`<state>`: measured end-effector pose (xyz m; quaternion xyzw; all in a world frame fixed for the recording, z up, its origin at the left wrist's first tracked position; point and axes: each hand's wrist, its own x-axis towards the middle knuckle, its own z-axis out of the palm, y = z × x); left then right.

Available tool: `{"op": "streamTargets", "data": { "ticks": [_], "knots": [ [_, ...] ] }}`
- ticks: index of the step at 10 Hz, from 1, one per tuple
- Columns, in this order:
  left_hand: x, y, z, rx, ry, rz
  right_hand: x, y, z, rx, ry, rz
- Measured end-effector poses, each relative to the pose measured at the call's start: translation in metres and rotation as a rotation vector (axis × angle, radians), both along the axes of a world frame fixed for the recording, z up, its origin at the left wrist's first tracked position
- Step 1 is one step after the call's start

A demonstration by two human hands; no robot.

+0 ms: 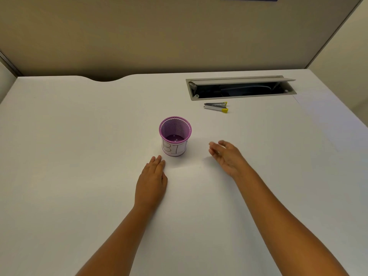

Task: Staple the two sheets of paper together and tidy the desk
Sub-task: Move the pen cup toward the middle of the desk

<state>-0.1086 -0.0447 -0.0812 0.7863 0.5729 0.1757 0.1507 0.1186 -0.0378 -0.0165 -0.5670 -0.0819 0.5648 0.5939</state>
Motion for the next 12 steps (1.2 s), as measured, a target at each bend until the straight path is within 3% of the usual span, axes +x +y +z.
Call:
{"op": "streamTargets", "data": {
  "ticks": [1,3,4,7,12],
  "knots": [
    [0.0,0.001,0.0,0.006,-0.01,0.0,-0.011,0.02,0.032,0.09,-0.044,0.113],
    [0.001,0.0,0.002,0.001,-0.013,-0.004,-0.051,0.051,0.067,0.104,-0.689,0.391],
    [0.001,-0.001,0.003,0.002,-0.019,-0.004,-0.058,0.059,0.066,0.099,-0.913,0.448],
    [0.001,0.0,0.002,0.004,-0.013,-0.009,-0.058,0.066,0.065,0.113,-1.185,0.57],
    [0.001,0.0,0.001,-0.002,-0.022,-0.007,-0.056,0.068,0.077,0.126,-1.4,0.682]
  ]
}}
